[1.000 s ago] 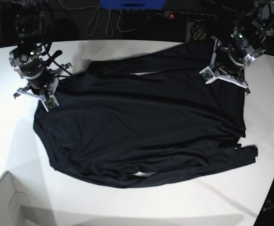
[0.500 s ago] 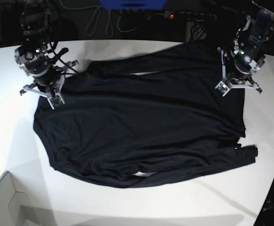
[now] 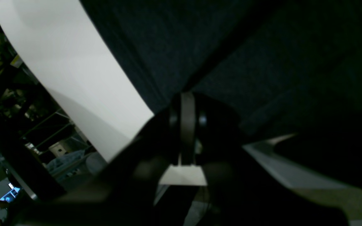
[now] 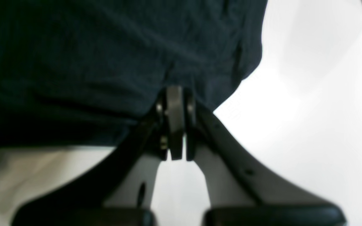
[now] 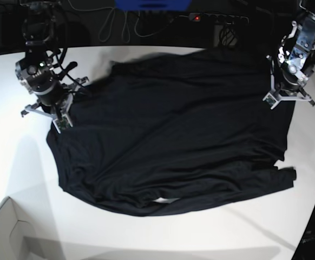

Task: Layout the t-shirt on the table in an organized manner, then fold the t-shirt properly
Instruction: 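Grasp the hem with both grippers and pull it toward the collar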

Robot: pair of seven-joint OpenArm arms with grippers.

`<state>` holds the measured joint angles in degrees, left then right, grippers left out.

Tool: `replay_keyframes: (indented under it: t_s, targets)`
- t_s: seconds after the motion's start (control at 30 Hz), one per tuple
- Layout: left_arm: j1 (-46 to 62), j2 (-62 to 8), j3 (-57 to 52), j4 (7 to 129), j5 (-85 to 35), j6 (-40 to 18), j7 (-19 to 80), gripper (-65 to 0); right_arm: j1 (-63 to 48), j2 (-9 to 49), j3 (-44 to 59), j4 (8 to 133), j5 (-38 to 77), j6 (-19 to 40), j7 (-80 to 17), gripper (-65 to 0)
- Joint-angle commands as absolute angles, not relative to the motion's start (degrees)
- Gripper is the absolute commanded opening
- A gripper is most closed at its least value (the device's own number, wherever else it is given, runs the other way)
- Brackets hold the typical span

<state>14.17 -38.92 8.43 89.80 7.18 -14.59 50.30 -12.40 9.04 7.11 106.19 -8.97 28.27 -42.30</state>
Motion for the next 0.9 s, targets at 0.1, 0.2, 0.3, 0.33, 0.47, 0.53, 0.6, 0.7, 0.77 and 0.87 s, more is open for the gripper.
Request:
replay_keyframes:
  t_s: [0.1, 0.2, 0.3, 0.33, 0.47, 0.53, 0.6, 0.7, 0.77, 0.87]
  targets:
    - [14.1, -39.8, 8.4, 92.7, 5.5, -15.7, 51.4, -64.6, -9.9, 9.7, 7.3, 106.3, -8.8, 28.0, -41.5, -65.0]
    - [14.1, -39.7, 5.6, 97.1, 5.5, -15.6, 51.9, -64.6, -7.9, 9.7, 7.3, 106.2, -8.8, 28.0, -41.6, -65.0]
    - [14.2, -39.5, 1.2, 102.4, 5.1, -15.7, 52.0, -64.6, -5.2, 9.7, 7.3, 106.2, -8.8, 28.0, -41.6, -65.0]
    - [14.1, -39.5, -0.6, 104.0, 5.1, -15.7, 52.0, -64.6, -4.1, 9.7, 7.3, 106.2, -8.8, 28.0, -41.6, -65.0]
    - [10.3, -35.6, -6.1, 107.0, 5.5, -15.7, 52.0, -64.6, 0.9, 10.0, 5.1, 103.1, -8.8, 28.0, -41.6, -65.0]
    - [7.3, -33.5, -8.3, 106.7, 5.4, -15.7, 52.0, -64.6, 3.4, 10.2, 3.7, 100.4, -8.8, 28.0, -41.6, -65.0]
    - [2.8, -30.2, -9.1, 103.3, 5.0, -15.6, 52.0, -64.6, 6.7, 10.2, 2.2, 96.0, -8.8, 28.0, -41.6, -65.0]
    - [-6.0, -23.2, -9.1, 95.2, 5.5, -15.4, 52.0, -64.6, 12.0, 9.8, -0.2, 88.5, -8.8, 28.0, -41.4, -65.0]
    - [-11.1, -19.0, -9.2, 88.6, 5.5, -15.3, 52.0, -64.6, 15.3, 9.8, -2.3, 83.7, -8.8, 28.0, -41.0, -65.0]
    - [-18.7, -14.3, -9.2, 75.3, 5.6, -15.3, 51.2, -64.6, 21.6, 9.7, -5.2, 75.3, -8.7, 28.0, -38.3, -65.0]
